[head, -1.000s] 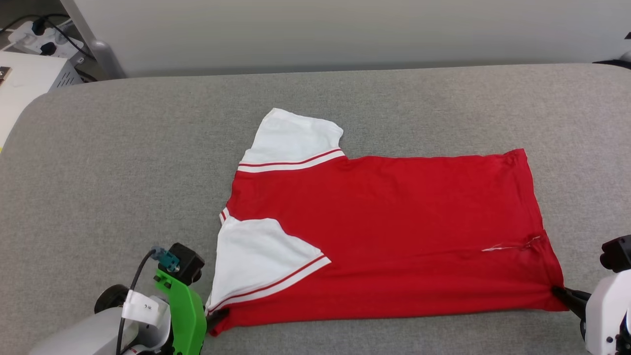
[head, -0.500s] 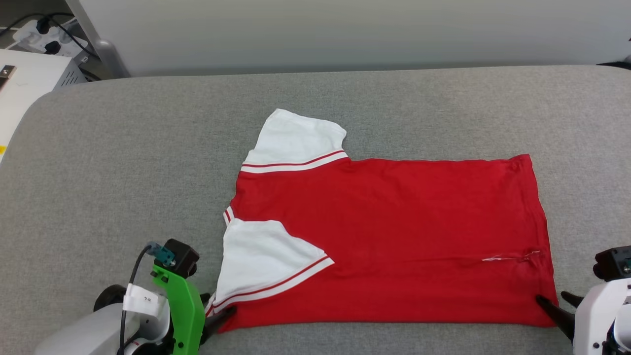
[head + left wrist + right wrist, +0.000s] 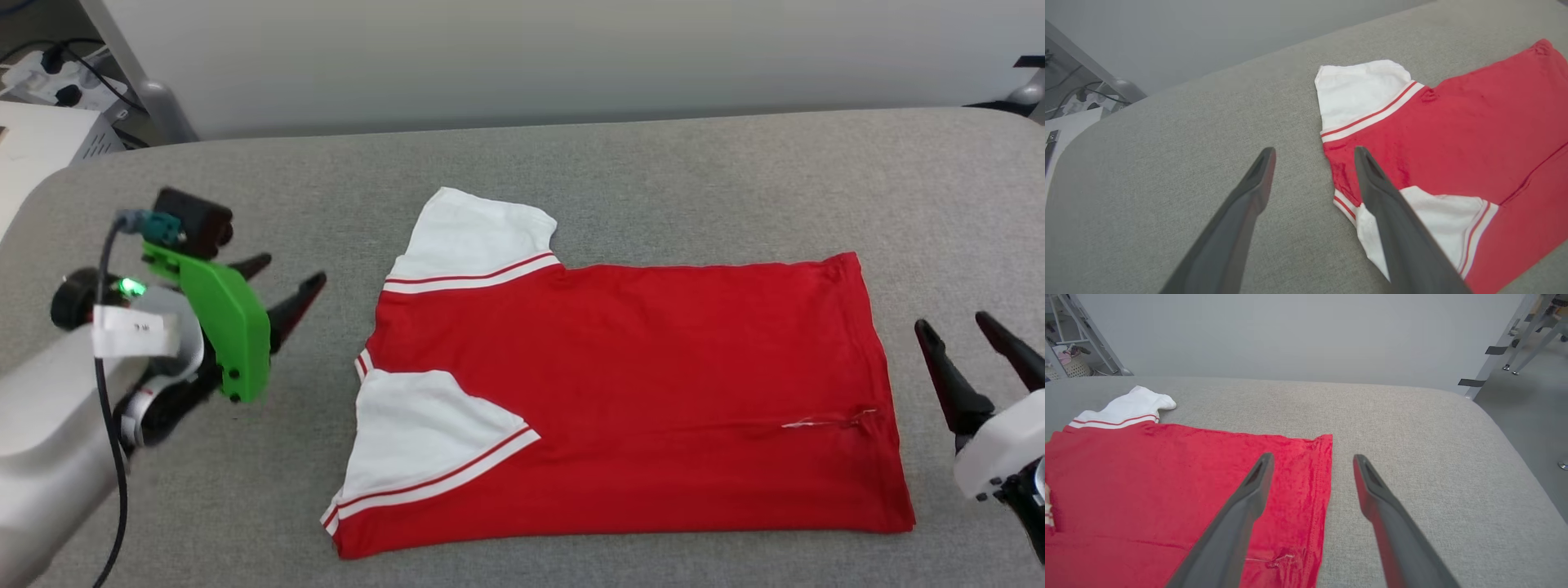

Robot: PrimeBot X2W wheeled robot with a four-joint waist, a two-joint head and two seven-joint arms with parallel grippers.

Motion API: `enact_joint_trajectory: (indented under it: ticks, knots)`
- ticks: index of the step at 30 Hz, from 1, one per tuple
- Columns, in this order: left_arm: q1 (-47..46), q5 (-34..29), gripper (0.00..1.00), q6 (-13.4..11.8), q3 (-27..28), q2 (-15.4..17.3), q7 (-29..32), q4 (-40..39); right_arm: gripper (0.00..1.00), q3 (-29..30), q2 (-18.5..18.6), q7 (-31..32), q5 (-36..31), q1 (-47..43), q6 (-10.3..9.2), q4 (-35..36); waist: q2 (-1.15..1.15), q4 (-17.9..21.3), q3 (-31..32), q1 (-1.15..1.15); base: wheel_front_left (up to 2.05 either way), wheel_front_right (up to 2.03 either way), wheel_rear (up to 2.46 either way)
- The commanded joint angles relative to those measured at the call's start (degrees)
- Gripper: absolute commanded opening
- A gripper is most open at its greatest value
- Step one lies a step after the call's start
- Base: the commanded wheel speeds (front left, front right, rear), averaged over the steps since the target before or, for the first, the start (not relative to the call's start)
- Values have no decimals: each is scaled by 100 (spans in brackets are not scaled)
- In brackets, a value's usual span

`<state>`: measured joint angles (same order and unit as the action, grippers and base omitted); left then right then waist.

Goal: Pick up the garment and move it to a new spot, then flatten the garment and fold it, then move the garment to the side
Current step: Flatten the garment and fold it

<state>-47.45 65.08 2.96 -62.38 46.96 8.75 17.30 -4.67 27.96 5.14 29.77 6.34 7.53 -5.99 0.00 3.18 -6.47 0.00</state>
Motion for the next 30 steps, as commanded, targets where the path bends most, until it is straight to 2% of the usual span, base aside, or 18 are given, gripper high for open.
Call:
enact_joint_trajectory:
  ticks: [1,6,13,18,25,30]
  knots:
    - [-200,-115,100,-77,79,-62,-100,82,100,108,-155,-176,-147,113,-4,102,0,128,-142,0,0,0,0]
    - [-854,-220,100,-61,295,-246,-111,422,100,220,-576,-474,-481,255,-4,593,0,410,-558,0,0,0,0]
    - [-2064,-400,100,149,429,-553,295,1002,100,174,-834,-564,-691,481,-4,1157,0,747,-1343,0,0,0,0]
    - [-2775,-304,100,319,300,-841,1133,1416,100,80,-919,-598,-793,658,-4,1357,0,883,-1802,0,0,0,0]
    - [-3496,-75,100,415,7,-1147,2538,1940,100,-107,-945,-635,-807,957,-4,1401,0,987,-2331,0,0,0,0]
    - [-3691,-124,100,441,-271,-1212,3015,2073,100,-220,-947,-731,-803,1122,-4,1267,0,1071,-2555,0,0,0,0]
